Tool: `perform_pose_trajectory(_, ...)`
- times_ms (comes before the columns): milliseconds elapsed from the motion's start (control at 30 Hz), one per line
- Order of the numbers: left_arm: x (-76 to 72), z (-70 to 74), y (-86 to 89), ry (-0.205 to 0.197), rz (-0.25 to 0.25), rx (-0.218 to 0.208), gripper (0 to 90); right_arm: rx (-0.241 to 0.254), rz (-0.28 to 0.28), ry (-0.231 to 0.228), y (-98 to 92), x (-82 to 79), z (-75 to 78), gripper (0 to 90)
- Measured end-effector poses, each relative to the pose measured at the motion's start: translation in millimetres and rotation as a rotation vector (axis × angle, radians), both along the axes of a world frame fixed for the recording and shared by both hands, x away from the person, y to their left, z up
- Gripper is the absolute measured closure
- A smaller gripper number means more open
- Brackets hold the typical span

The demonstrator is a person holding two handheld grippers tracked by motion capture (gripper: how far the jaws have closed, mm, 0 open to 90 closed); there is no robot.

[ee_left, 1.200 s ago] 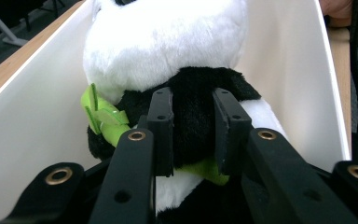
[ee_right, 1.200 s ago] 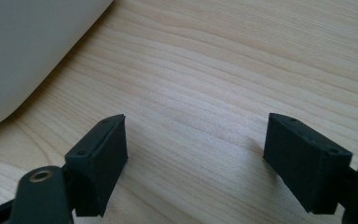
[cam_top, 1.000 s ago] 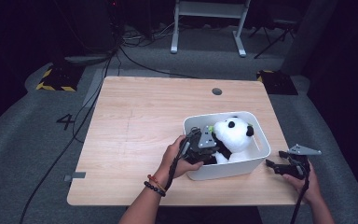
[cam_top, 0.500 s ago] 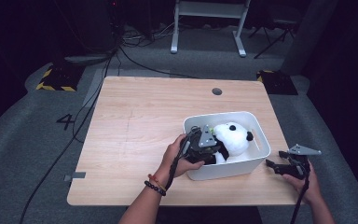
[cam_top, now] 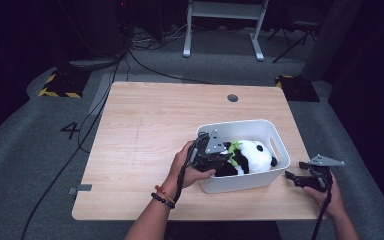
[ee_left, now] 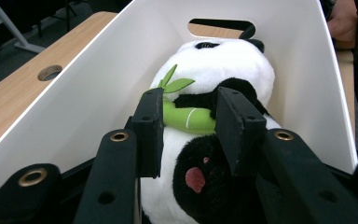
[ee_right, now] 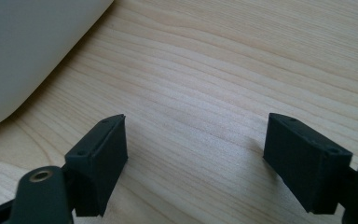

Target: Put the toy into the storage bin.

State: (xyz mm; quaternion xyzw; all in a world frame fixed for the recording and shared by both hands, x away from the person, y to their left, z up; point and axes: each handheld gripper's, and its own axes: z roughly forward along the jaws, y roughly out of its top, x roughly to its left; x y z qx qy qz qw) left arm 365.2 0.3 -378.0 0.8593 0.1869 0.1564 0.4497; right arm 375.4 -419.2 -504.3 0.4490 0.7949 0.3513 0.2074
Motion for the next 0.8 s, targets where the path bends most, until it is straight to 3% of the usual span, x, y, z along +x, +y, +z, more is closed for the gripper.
perform_pose_trajectory(800, 2.6, 2.6, 11.9, 0.007, -0.006, -0.012, 54.4, 0.0, 0.0, 0.0, 0.0, 0.0, 0.0, 21.4)
